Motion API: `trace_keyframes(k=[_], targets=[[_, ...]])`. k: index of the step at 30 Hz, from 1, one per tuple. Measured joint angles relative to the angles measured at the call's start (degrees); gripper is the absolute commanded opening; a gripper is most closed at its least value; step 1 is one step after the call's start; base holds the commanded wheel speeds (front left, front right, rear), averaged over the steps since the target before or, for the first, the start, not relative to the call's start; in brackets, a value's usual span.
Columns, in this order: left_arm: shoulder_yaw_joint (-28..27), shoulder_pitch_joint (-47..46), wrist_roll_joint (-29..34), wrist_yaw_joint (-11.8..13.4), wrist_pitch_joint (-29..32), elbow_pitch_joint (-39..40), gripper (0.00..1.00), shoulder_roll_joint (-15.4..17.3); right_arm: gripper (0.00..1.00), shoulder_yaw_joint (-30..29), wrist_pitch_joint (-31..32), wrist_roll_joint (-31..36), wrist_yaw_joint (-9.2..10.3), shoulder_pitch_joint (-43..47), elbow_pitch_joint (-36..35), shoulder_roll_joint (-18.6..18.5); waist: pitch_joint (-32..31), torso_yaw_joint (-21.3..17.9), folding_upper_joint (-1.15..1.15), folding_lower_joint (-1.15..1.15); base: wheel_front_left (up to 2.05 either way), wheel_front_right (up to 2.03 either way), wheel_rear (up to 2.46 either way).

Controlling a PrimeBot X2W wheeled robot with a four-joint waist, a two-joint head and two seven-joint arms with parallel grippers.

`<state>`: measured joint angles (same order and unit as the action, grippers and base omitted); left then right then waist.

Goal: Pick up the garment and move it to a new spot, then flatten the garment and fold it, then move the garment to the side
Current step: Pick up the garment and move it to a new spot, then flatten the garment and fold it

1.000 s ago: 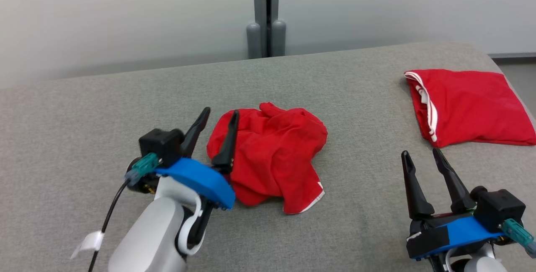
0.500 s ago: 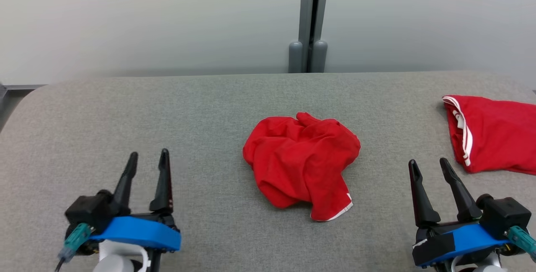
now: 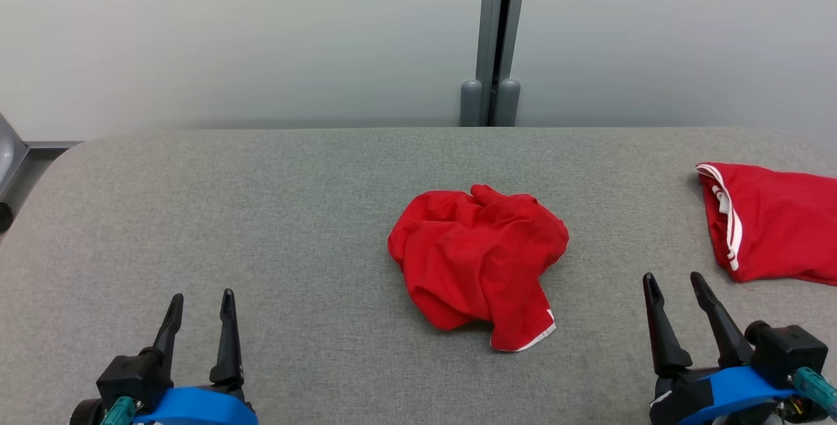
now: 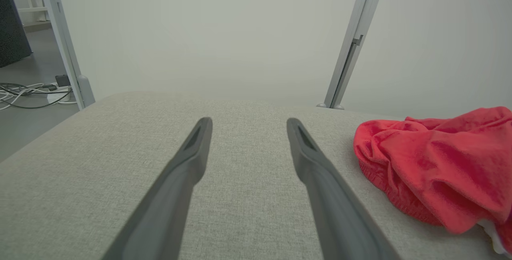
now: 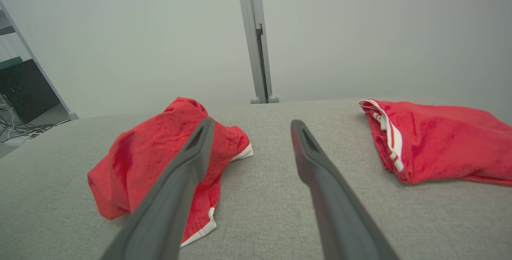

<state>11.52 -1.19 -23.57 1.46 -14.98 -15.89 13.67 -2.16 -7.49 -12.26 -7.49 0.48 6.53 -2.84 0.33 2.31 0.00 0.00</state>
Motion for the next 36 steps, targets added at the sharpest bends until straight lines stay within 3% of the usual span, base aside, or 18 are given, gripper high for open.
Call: trace_keyframes(k=[29,36], targets=[[1.7,-0.6,-1.0,-1.0,0.8,-3.2,1.0,0.3,1.0,0.5,0.3,0.2,0.0,0.6,0.7,0.0,0.8,-1.2,0.0,0.0,0.0,0.0,0.0],[3.0,-5.1,-2.8,-2.0,5.7,-3.5,1.0,-1.0,1.0,2.4,0.7,0.6,0.0,-0.9,0.4,0.0,2.9,-3.1,0.0,0.0,0.0,0.0,0.0]])
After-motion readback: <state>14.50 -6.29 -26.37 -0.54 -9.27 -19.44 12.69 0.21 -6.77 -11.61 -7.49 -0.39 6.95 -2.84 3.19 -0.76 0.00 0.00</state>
